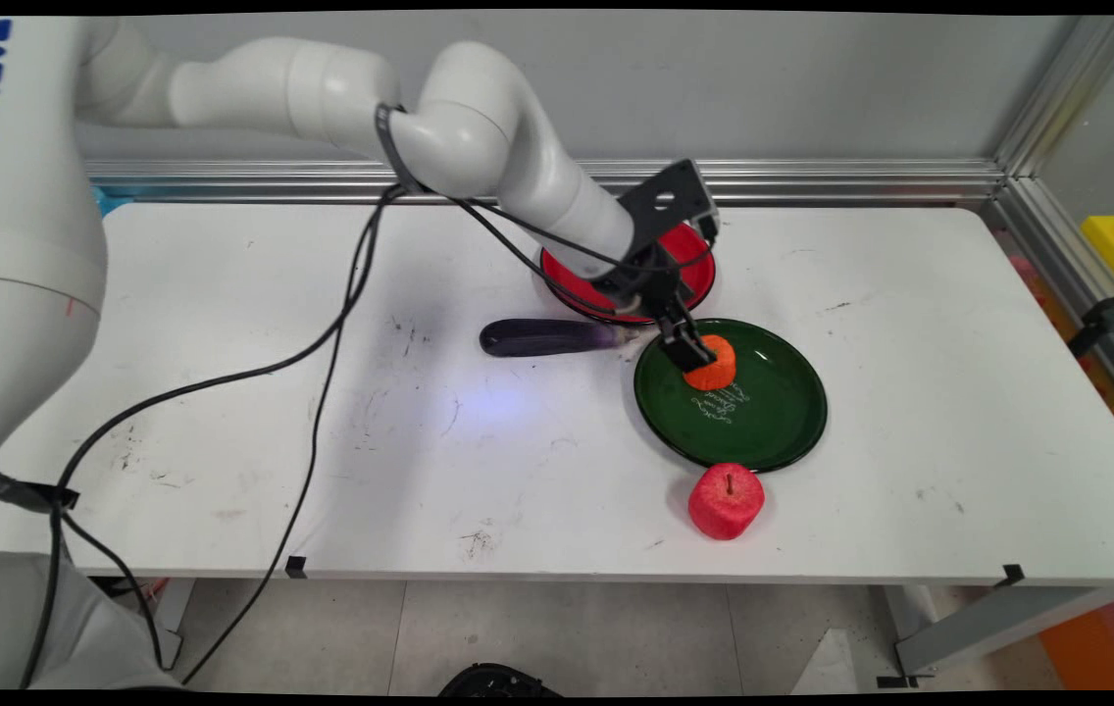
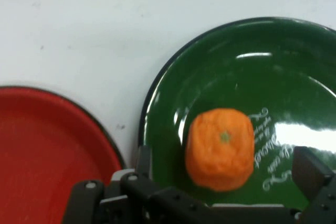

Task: Pick up the mandarin from the green plate, then place the picked object on the table

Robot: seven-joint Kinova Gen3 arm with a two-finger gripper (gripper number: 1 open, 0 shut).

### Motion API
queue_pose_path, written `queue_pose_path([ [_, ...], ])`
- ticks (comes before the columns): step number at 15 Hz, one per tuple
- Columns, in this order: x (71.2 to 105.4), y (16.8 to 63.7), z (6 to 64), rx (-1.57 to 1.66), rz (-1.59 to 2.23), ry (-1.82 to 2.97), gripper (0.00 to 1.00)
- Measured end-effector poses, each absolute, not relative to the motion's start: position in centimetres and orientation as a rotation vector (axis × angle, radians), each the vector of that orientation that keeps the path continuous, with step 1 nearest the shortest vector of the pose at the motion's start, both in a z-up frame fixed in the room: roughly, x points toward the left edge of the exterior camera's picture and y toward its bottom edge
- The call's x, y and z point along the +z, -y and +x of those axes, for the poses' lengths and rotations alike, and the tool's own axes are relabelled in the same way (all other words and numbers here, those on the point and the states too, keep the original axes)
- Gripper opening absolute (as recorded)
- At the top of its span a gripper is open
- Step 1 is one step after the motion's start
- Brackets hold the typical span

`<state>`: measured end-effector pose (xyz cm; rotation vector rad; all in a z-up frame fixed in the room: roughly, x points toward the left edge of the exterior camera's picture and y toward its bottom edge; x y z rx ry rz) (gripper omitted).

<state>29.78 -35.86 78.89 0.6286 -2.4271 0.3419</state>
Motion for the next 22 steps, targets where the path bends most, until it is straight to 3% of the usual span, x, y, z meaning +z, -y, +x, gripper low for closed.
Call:
queue_pose_path([
  [14, 73.4, 36.6, 26.5, 0.368, 0.628, 2.414, 1.00],
  [15, 73.2, 36.6, 26.5, 0.369, 0.631, 2.410, 0.00],
  [22, 73.5, 37.0, 26.4, 0.349, 0.676, 2.367, 0.00],
])
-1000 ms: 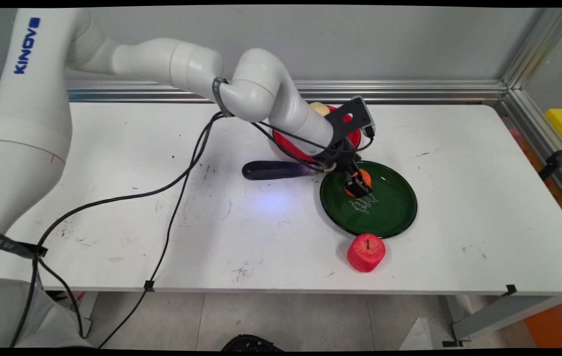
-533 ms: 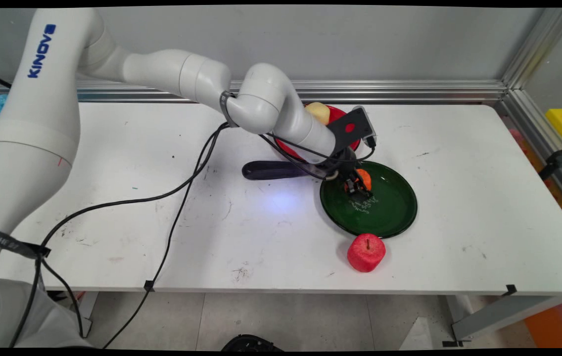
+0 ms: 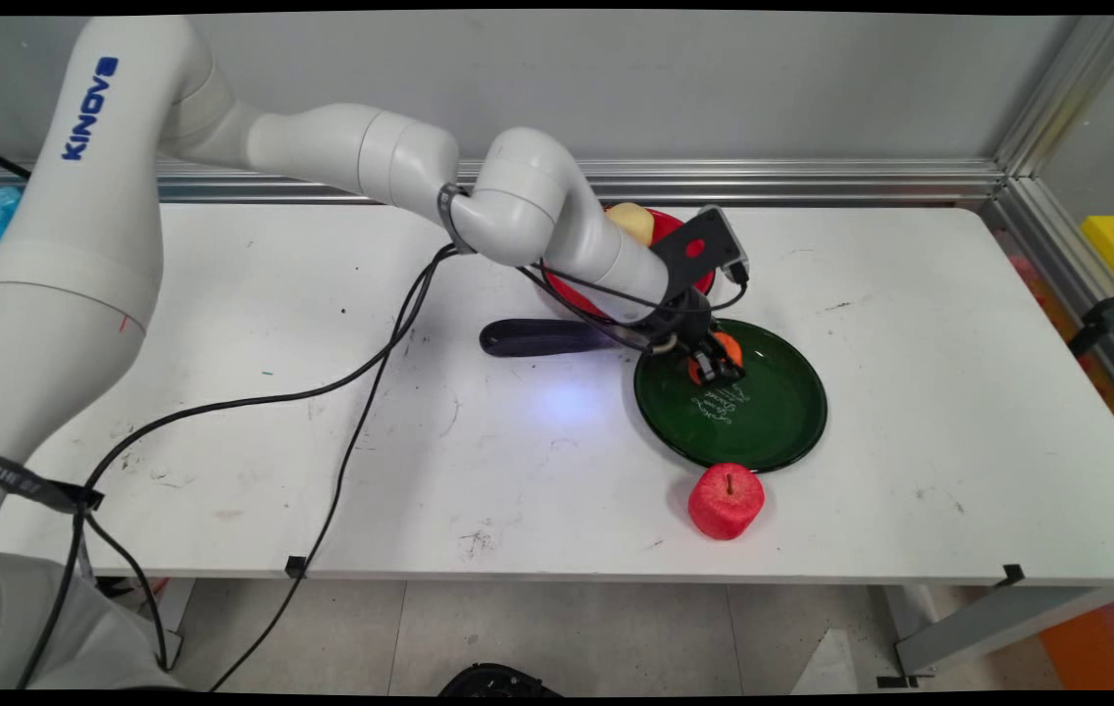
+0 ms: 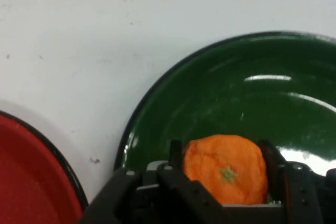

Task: Place the picked object on the table

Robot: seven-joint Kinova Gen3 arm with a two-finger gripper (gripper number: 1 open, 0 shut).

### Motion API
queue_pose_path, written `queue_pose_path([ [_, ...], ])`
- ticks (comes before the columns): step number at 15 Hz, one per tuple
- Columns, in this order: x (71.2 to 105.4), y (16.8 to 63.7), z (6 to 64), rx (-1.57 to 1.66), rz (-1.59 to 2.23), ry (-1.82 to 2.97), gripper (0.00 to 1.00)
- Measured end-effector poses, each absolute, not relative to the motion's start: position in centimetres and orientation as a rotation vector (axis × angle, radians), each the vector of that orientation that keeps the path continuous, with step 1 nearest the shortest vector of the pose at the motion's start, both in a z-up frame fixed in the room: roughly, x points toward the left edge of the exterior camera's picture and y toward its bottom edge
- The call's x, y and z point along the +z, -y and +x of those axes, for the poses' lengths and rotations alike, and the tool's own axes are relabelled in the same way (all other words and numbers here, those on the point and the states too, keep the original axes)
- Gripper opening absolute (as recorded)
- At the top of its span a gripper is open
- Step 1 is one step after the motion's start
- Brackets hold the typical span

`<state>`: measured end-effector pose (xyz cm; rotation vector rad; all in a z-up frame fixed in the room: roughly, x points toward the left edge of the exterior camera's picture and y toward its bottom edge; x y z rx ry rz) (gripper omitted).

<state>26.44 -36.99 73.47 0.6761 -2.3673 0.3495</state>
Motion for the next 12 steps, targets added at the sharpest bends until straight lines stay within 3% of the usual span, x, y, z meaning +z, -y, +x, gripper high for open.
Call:
queue_pose_path([
  [12, 80.1, 34.8, 31.6, 0.271, 0.627, 2.405, 0.00],
])
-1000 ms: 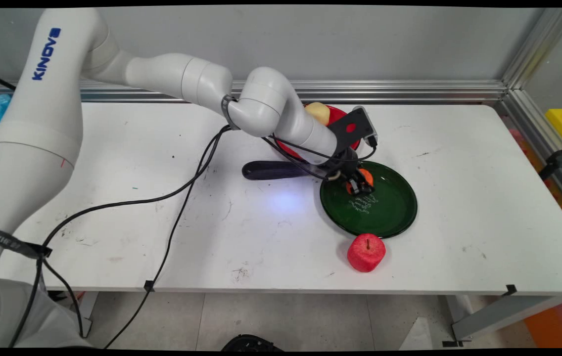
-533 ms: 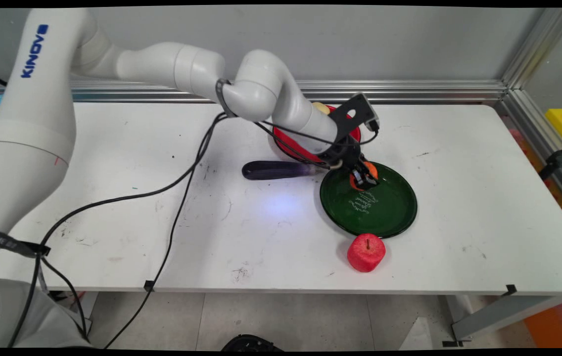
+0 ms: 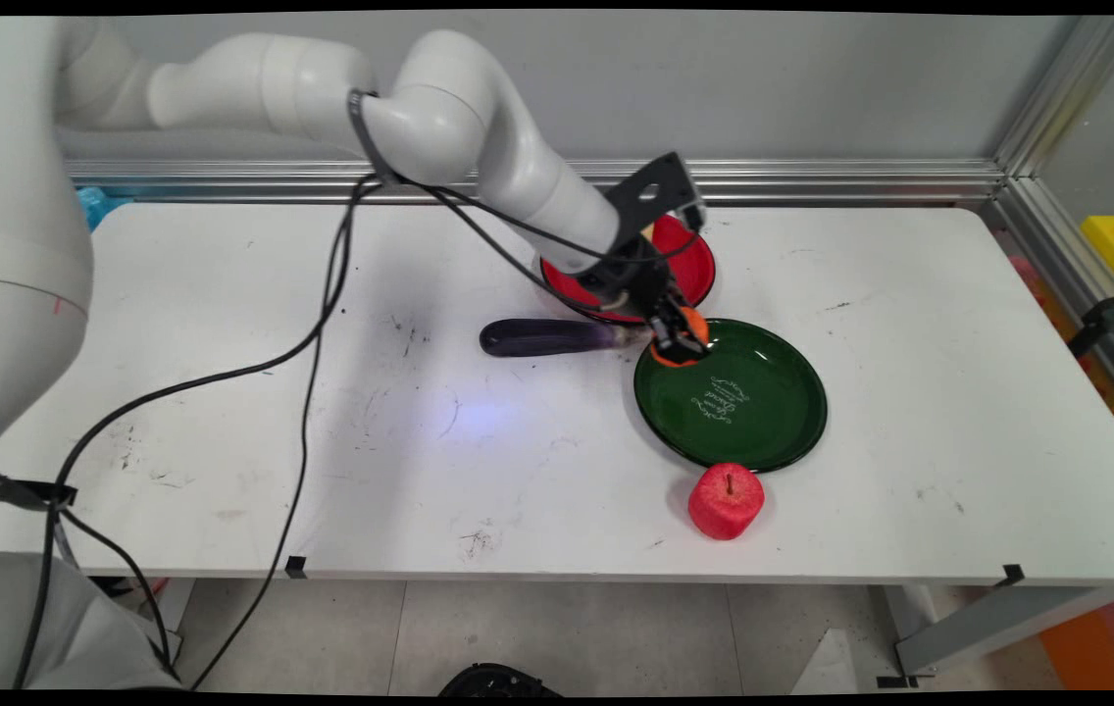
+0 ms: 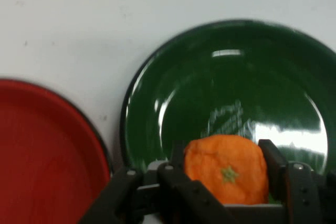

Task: Place the picked object on the table

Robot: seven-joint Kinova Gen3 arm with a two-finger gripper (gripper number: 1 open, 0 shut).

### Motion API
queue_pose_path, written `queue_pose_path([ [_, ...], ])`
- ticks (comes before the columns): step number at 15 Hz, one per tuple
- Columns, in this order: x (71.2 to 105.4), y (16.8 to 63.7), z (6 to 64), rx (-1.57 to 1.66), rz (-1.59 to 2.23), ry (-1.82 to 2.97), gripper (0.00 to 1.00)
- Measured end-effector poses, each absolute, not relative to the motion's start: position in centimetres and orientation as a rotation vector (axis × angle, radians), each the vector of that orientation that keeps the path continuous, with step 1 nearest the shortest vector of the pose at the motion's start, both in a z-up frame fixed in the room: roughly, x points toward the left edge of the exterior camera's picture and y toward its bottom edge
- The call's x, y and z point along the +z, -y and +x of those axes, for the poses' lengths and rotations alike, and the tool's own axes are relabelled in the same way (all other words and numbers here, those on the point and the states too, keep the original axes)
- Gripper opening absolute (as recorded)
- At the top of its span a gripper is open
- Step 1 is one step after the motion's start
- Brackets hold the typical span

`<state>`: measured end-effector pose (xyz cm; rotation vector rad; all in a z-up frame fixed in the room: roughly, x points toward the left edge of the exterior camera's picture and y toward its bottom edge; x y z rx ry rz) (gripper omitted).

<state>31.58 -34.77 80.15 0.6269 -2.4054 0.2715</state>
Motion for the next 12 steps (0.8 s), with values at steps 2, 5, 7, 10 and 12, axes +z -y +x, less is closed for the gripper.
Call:
queue_pose_path([
  [2, 80.6, 34.2, 32.8, 0.271, 0.613, 2.421, 0.00],
  [5, 81.0, 32.9, 35.3, 0.272, 0.591, 2.450, 0.00],
  [7, 81.0, 31.8, 36.8, 0.272, 0.582, 2.467, 0.00],
  [10, 80.6, 30.4, 38.9, 0.279, 0.585, 2.482, 0.00],
  [12, 80.2, 29.7, 39.8, 0.285, 0.591, 2.487, 0.00],
])
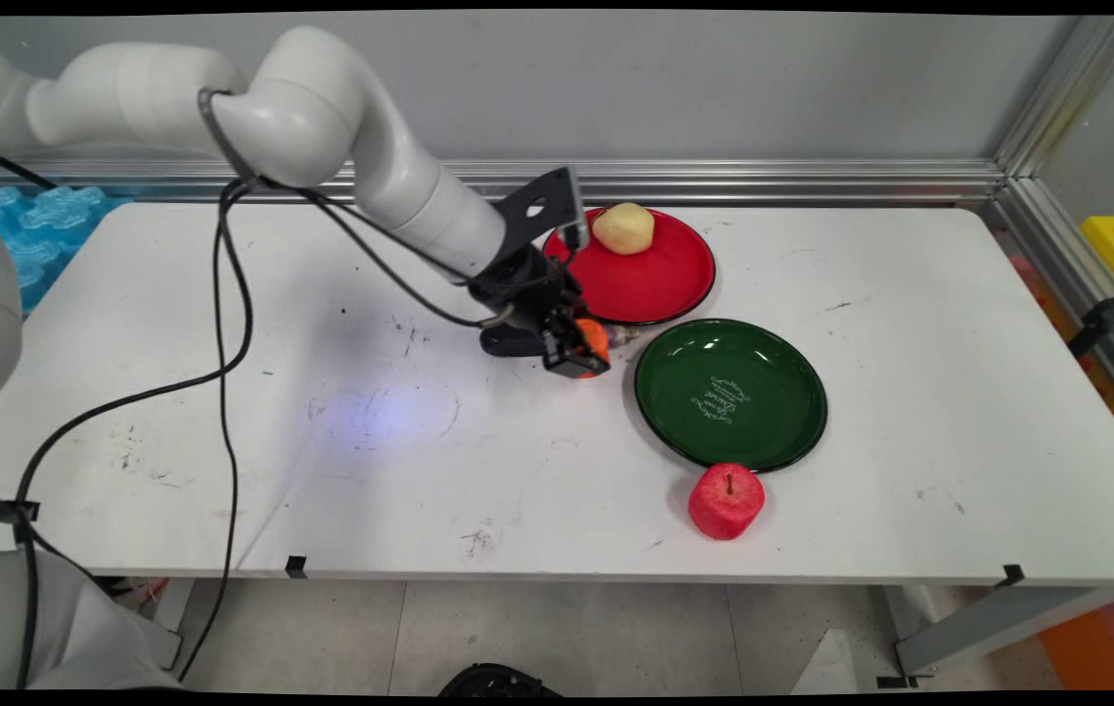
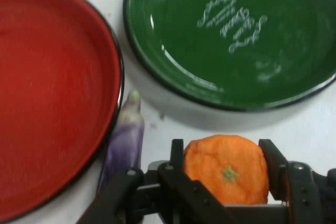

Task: Place the picked object on the table

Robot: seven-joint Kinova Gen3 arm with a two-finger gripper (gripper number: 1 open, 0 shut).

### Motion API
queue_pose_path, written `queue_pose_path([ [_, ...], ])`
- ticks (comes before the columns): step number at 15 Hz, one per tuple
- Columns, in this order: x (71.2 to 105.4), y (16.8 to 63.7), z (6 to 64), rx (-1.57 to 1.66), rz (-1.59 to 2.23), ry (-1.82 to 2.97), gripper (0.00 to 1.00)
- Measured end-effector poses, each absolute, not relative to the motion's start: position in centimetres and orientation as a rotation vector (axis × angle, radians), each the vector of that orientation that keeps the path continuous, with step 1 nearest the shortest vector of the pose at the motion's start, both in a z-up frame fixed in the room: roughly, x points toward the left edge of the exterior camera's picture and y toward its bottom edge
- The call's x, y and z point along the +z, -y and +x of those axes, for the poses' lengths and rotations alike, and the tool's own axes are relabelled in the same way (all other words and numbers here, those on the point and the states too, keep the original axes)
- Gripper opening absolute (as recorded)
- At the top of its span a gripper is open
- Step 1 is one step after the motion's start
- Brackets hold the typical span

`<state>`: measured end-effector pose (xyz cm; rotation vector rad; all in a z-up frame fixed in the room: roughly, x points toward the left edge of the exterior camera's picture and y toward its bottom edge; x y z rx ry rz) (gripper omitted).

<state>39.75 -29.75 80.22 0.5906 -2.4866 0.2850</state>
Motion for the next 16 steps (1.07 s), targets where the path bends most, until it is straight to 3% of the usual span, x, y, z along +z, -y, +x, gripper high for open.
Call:
queue_pose_path([
  [16, 75.8, 28.9, 43.2, 0.326, 0.576, 2.471, 0.00],
])
